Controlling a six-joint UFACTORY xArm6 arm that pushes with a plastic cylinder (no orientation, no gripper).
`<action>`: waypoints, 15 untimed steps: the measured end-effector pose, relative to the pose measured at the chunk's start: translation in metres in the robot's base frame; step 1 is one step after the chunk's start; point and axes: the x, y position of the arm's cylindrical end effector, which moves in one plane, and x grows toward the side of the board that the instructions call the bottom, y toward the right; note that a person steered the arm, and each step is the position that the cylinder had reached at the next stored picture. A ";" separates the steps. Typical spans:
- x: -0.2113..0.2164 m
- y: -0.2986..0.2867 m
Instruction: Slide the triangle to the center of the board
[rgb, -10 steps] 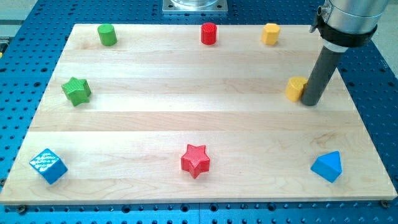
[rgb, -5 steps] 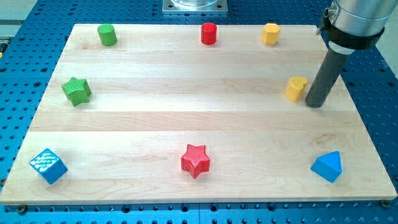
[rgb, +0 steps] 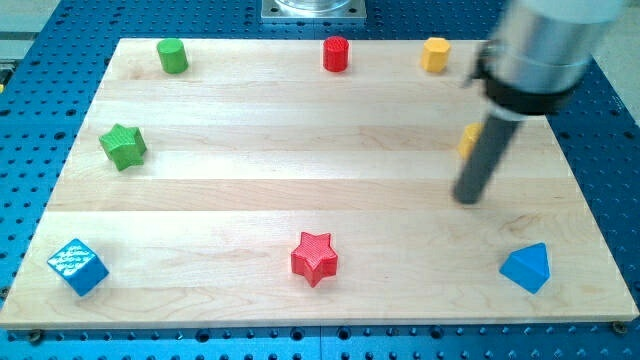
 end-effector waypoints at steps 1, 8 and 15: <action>-0.002 -0.056; 0.107 0.118; -0.025 -0.094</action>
